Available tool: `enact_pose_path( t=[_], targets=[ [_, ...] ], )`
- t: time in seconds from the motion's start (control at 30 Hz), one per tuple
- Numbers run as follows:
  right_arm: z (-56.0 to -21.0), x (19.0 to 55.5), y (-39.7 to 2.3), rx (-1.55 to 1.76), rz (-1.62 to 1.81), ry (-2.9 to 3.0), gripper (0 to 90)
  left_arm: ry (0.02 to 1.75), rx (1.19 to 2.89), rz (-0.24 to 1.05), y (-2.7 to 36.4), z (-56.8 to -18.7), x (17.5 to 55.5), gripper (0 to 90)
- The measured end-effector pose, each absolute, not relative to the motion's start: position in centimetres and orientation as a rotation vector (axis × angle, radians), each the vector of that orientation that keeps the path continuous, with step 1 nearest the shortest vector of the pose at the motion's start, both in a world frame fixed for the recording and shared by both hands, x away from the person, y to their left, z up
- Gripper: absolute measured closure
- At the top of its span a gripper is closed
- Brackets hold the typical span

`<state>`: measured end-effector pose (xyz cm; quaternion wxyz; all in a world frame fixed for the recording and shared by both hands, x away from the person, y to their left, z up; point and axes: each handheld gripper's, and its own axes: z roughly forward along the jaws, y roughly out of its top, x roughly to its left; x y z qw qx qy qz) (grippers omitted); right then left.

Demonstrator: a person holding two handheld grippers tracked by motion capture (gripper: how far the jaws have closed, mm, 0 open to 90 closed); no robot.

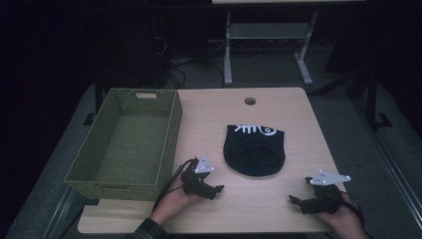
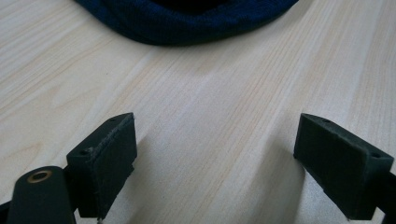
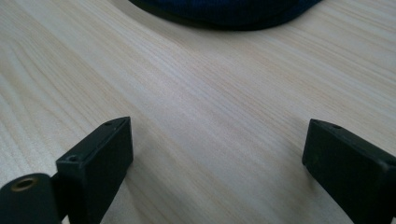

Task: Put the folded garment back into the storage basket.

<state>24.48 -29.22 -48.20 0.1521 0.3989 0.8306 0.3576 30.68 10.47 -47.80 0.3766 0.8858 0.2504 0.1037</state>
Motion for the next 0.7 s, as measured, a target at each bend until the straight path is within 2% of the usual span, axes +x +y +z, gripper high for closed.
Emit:
enact_pose_path(
  t=[0.13, 0.2, 0.7],
  targets=[
    [-48.2, 24.5, -29.2, 1.143, 1.024, 2.389, 8.8, 0.626, 2.27, 0.258, 10.6, -47.8, 30.8, 12.2],
    [-47.8, 24.6, -29.2, 1.145, 1.004, 2.394, 14.3, 0.618, 2.272, 0.256, 10.6, -47.8, 30.8, 12.2],
    [-46.6, 25.5, -29.0, 1.164, 1.028, 2.363, 14.6, 0.586, 2.279, 0.243, 11.1, -47.8, 30.9, 12.3]
  ],
)
